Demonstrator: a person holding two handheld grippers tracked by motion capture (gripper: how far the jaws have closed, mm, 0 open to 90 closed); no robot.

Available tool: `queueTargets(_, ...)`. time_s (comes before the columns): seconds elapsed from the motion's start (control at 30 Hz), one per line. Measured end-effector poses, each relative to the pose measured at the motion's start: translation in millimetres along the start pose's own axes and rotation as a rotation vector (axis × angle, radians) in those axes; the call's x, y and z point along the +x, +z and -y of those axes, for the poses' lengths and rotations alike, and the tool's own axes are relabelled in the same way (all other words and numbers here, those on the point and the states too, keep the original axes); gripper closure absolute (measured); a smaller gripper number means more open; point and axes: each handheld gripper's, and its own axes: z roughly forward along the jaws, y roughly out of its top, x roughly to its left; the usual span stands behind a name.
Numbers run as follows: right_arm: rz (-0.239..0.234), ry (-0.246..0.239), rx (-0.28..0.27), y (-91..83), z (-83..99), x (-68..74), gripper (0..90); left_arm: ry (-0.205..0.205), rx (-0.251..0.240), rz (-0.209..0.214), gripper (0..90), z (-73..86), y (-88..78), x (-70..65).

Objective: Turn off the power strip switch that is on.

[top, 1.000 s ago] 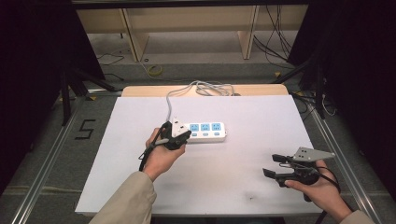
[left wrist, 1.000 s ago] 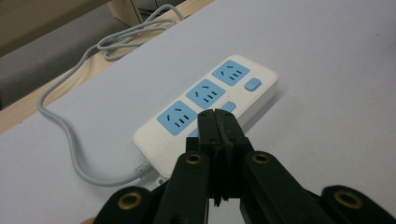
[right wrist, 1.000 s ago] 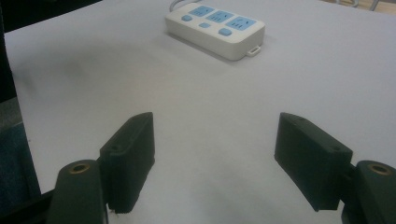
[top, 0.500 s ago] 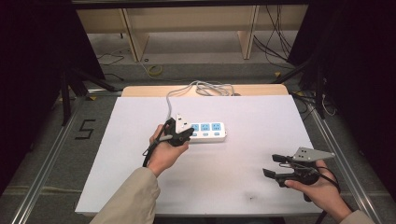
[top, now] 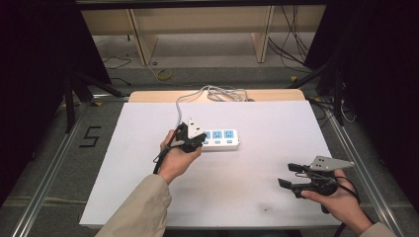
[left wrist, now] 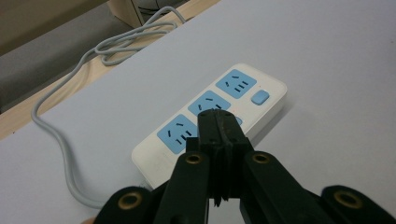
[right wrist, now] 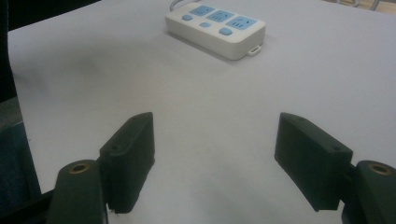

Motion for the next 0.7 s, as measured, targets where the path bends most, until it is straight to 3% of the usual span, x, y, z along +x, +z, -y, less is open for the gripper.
queueTargets(0.7,0.001,0.001,0.003,0.2,0.2,-0.2,29.1,0.000,0.013,0.006,89.8,-6.2,14.8,-1.3)
